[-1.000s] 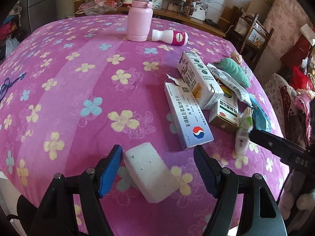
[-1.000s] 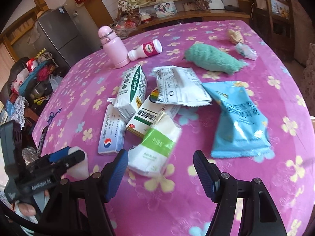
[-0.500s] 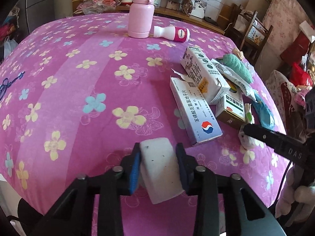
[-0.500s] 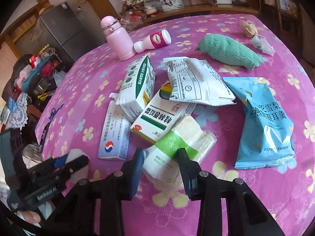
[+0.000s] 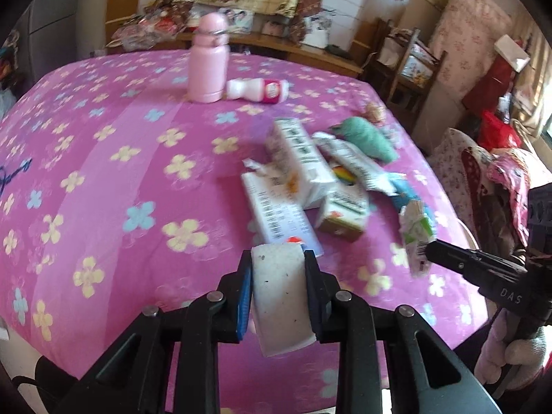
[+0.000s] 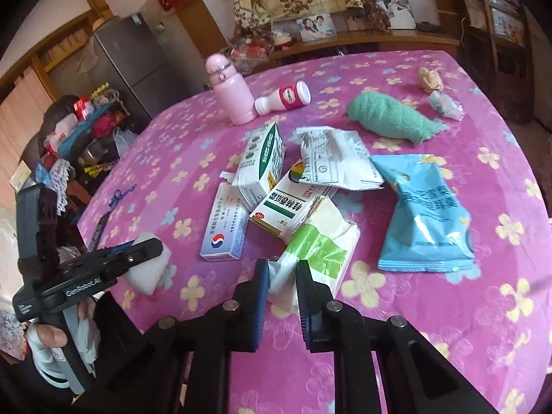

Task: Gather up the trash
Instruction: 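Grasp the white-green tissue pack with the right tool while the left tool holds the sponge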

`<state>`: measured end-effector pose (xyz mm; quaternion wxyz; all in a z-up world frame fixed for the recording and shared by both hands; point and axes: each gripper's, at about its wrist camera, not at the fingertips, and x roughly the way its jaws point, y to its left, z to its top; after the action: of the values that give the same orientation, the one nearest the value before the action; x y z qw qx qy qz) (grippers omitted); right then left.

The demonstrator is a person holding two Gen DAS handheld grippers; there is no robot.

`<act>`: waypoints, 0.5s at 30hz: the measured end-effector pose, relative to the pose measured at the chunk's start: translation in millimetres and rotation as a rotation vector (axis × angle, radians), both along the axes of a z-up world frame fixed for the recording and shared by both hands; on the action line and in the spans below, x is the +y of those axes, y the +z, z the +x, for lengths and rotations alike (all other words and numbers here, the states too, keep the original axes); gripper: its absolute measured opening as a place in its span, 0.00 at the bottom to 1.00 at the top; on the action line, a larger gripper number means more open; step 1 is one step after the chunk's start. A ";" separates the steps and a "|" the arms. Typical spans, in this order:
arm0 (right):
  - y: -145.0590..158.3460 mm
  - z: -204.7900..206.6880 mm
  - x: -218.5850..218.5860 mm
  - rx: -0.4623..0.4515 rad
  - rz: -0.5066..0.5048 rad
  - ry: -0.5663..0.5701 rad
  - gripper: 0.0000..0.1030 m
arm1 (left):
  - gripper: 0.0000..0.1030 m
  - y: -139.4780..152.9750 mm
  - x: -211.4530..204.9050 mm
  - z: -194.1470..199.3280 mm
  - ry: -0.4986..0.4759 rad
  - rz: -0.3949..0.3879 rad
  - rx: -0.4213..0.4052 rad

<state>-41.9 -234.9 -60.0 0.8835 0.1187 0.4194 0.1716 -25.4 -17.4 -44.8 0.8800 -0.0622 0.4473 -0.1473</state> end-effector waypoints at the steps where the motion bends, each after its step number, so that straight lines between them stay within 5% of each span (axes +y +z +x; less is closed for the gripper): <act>1: 2.7 -3.3 -4.0 -0.006 0.005 -0.006 0.17 | 0.28 3.7 -7.2 -1.0 -0.017 -0.001 -0.009; 15: 27.1 -35.1 -83.7 -0.068 0.007 -0.153 0.17 | 0.28 28.2 -115.2 3.8 -0.206 0.027 -0.068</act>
<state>-77.0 -318.6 -32.9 0.9072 0.1478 0.3784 0.1091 -21.6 -132.5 -16.6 0.8756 0.0010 0.4229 -0.2332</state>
